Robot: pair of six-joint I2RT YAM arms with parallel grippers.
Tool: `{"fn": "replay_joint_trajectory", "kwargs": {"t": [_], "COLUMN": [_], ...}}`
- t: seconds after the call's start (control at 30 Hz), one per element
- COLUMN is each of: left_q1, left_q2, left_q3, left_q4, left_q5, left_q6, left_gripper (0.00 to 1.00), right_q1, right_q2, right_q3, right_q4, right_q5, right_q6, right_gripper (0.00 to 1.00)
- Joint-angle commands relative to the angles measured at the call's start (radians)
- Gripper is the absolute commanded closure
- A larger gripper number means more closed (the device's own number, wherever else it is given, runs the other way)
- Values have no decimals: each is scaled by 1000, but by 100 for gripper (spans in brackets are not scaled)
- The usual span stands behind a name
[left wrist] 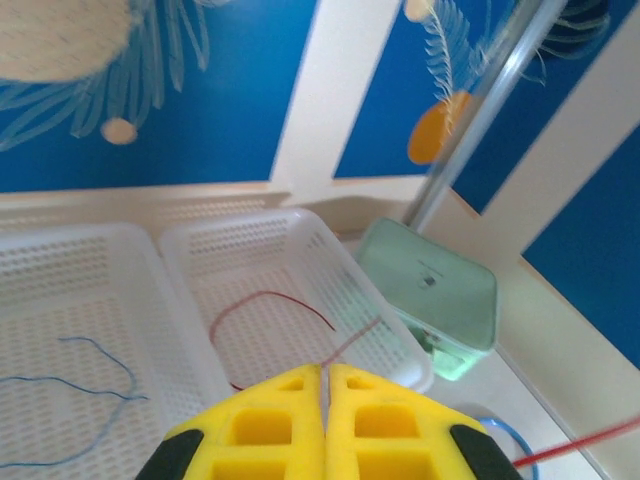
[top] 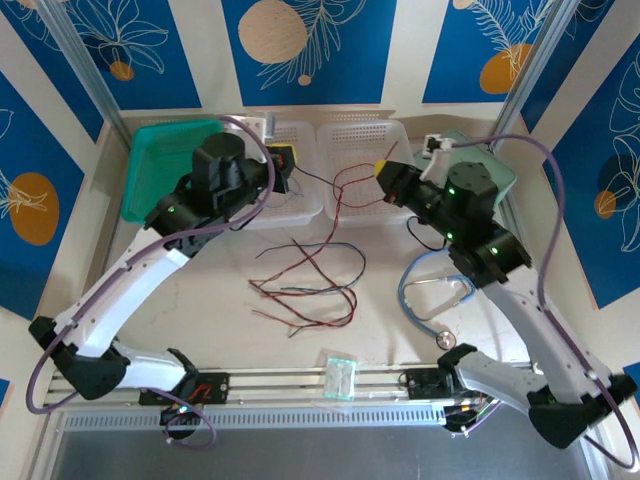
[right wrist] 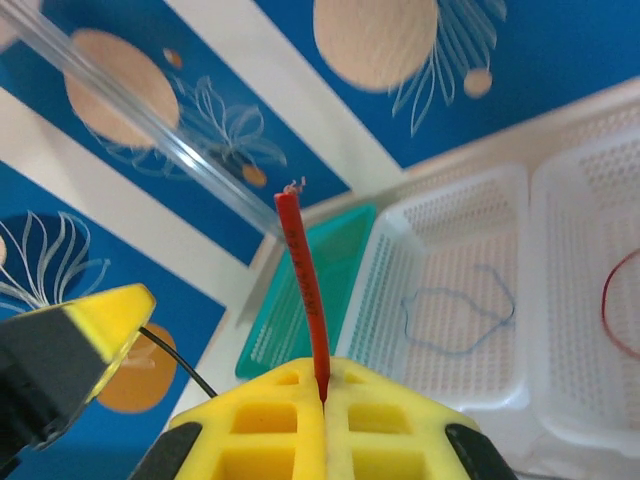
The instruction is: Untangle the cables
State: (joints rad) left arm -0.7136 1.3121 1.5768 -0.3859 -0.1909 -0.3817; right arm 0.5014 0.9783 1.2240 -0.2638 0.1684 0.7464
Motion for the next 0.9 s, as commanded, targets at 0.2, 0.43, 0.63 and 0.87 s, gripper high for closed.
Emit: {"fn": "replay_joint_trajectory", "kwargs": {"t": [0.2, 0.43, 0.63, 0.87], "left_q1": [42, 47, 61, 103], "left_q2": [-88, -139, -174, -191], "left_q3": [18, 0, -38, -66], "left_q4": [4, 74, 120, 127], "left_q5": [-228, -354, -416, -433], "left_q6": [162, 298, 379, 392], "left_gripper": [100, 100, 100, 100], "right_q1": [-26, -35, -65, -109], "right_q2": [-157, -191, -214, -216], "right_q3": [31, 87, 130, 190], "right_q4": [-15, -12, -4, -6], "right_q5": [223, 304, 347, 352], "right_q6": [-99, -208, -304, -394], "right_gripper": [100, 100, 100, 100]}}
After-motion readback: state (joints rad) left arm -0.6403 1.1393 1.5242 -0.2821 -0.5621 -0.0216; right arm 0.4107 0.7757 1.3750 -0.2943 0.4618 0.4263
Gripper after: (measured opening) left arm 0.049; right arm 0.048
